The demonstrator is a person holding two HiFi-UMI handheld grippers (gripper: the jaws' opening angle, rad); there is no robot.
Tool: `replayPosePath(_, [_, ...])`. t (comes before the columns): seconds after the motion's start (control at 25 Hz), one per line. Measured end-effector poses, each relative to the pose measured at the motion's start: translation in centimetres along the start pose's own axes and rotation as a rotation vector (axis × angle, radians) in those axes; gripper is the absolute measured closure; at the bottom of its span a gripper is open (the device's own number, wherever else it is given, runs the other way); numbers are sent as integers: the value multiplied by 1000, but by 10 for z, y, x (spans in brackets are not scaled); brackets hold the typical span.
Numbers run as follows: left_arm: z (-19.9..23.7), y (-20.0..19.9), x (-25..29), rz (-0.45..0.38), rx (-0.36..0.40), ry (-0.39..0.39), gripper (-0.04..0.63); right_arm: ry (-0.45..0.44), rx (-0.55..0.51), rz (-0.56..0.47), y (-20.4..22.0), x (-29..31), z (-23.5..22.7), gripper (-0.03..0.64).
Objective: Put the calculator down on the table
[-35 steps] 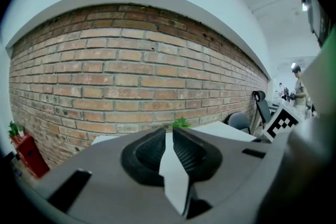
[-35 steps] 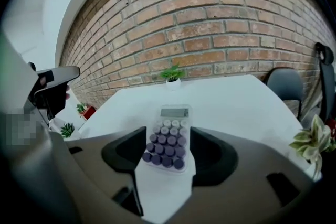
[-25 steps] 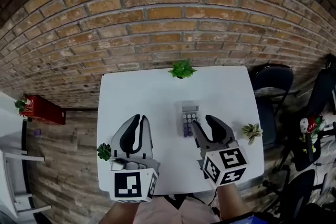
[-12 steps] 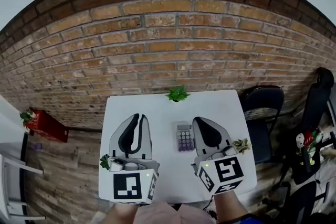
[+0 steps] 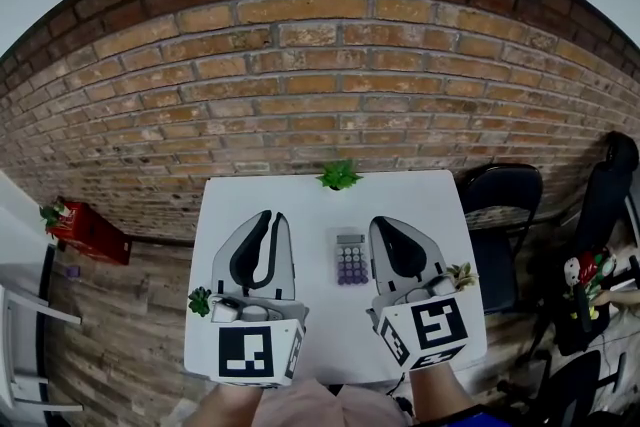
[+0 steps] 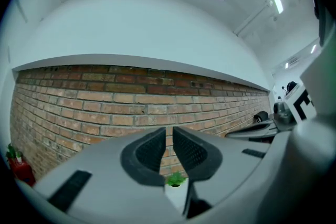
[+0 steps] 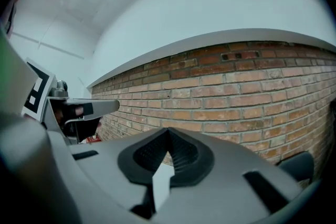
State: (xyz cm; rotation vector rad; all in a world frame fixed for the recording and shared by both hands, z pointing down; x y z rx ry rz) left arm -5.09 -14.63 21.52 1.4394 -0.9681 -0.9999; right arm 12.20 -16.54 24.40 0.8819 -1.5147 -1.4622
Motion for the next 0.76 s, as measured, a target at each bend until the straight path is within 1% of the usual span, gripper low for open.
replayPosePath(0.76, [5,4,4,-3,-12,15,549,5,-26,0,-1,6,6,620])
Point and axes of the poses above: the fingertips, and each gripper's own axes: x forward along the fingers, z to its left, y out of its underside, the point moved 6 cm from there along -x, backward along the fingers, and after that the axes turned 5 degrees about y, right-handed, at the moved point
